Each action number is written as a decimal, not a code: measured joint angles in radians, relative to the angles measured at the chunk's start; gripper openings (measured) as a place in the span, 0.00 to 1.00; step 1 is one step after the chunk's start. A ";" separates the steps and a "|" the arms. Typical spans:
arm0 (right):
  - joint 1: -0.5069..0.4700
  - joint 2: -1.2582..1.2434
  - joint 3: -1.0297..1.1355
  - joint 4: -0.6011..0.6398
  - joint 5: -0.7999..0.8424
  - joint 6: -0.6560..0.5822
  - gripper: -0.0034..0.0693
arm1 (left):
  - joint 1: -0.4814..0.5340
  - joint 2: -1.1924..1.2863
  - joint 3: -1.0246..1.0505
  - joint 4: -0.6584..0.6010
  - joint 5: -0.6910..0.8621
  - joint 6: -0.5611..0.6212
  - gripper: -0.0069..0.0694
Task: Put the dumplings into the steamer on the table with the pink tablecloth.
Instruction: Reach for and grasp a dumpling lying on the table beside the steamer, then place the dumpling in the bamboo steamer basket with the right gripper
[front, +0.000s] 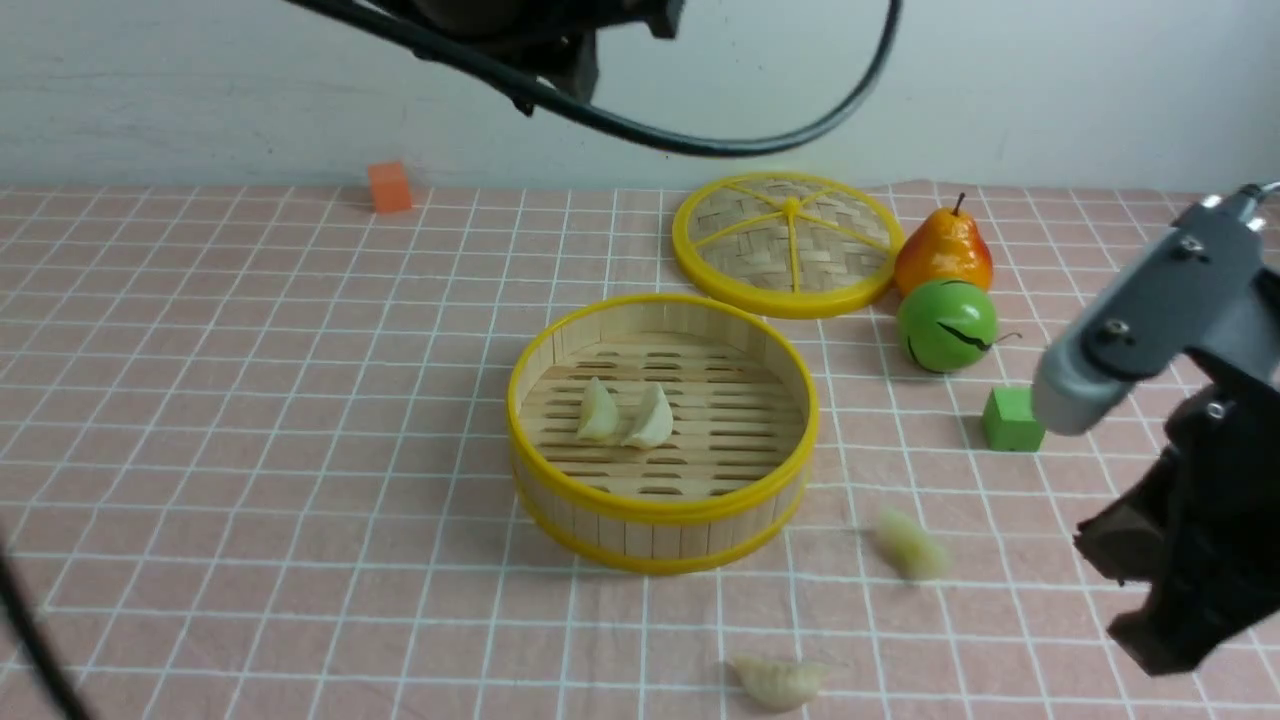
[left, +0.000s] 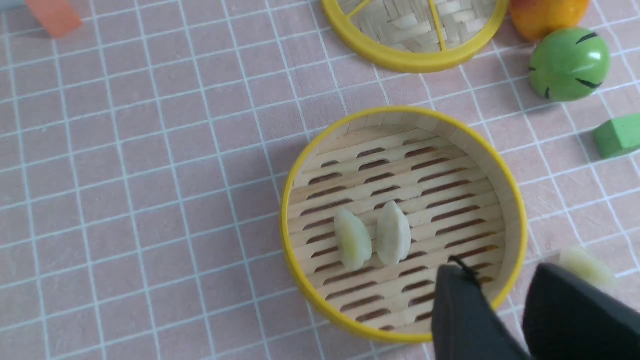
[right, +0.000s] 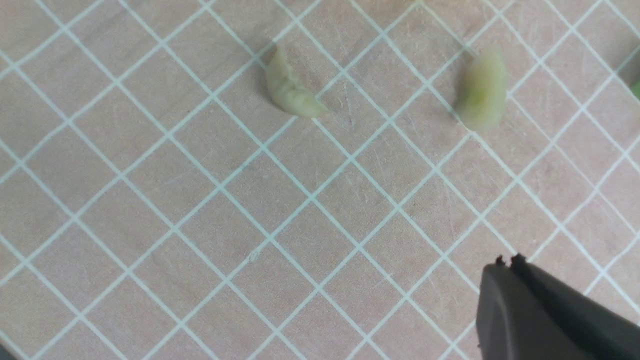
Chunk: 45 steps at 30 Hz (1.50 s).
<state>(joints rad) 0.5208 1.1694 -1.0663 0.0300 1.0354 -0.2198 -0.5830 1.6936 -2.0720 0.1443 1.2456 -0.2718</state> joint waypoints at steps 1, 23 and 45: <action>-0.020 0.028 -0.012 0.015 0.001 -0.020 0.02 | 0.000 -0.040 0.039 -0.003 0.000 -0.001 0.26; 0.156 0.605 -0.217 0.058 -0.059 -0.425 0.40 | 0.000 -0.860 1.291 -0.262 -0.196 0.012 0.07; 0.173 0.770 -0.543 -0.016 -0.007 -0.357 0.28 | 0.000 -0.867 1.308 -0.243 -0.219 0.087 0.07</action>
<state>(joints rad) 0.6939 1.9395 -1.6090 0.0136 1.0287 -0.5770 -0.5830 0.8269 -0.7643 -0.0988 1.0267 -0.1844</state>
